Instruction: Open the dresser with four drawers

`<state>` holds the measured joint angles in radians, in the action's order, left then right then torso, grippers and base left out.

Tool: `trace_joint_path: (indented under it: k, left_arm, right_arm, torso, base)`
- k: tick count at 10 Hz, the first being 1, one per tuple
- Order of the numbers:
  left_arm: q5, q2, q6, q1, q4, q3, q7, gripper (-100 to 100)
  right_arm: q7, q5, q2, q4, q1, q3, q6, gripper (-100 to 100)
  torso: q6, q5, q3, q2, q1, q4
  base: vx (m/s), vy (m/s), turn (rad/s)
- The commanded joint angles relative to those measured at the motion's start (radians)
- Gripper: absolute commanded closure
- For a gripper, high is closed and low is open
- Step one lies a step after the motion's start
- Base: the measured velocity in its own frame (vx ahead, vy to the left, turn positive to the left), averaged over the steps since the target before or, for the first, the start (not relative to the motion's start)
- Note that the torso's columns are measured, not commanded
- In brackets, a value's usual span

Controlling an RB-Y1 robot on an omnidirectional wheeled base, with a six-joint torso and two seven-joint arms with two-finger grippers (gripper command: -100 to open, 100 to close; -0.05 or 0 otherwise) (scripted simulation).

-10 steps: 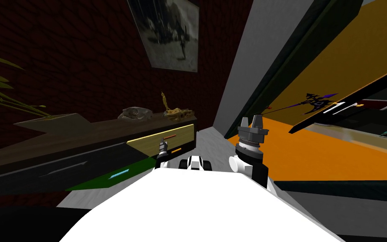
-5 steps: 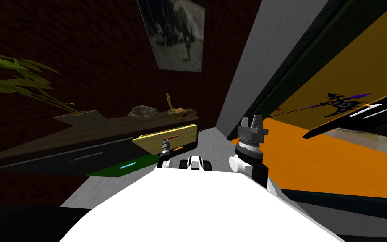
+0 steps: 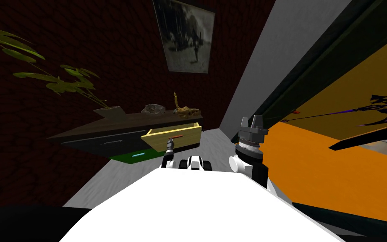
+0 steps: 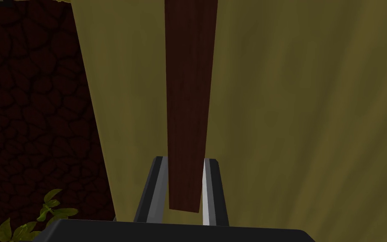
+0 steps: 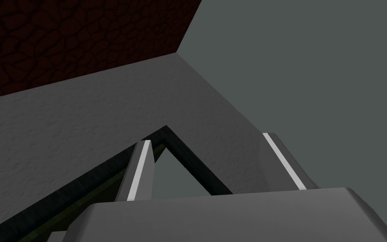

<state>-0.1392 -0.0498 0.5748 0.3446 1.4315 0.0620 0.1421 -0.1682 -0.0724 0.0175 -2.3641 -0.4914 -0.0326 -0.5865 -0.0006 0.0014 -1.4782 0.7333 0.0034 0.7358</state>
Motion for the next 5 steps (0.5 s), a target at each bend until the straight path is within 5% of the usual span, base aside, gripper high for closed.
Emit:
trace_joint_path:
  k: [1,4,5]
  left_arm:
    - [0.002,0.002,-0.008,0.012,0.008,-0.008,0.000,100]
    - [0.003,0.002,-0.006,0.011,0.014,-0.011,0.001,100]
    - [0.000,0.001,-0.031,0.019,0.040,-0.013,0.004,-100]
  right_arm:
    - [0.000,0.000,0.000,0.000,0.000,0.000,0.000,0]
    - [0.000,0.000,0.000,0.000,0.000,0.000,0.000,0]
    - [0.000,0.000,0.000,0.000,0.000,0.000,0.000,0]
  torso:
    - [0.000,0.000,0.002,0.004,-0.002,0.000]
    - [0.001,0.001,0.002,0.003,-0.002,-0.001]
    - [0.001,-0.001,-0.003,-0.004,0.000,0.000]
  base:
    - [-0.192,-0.043,0.014]
    - [-0.184,-0.050,0.011]
    - [-0.037,-0.014,0.001]
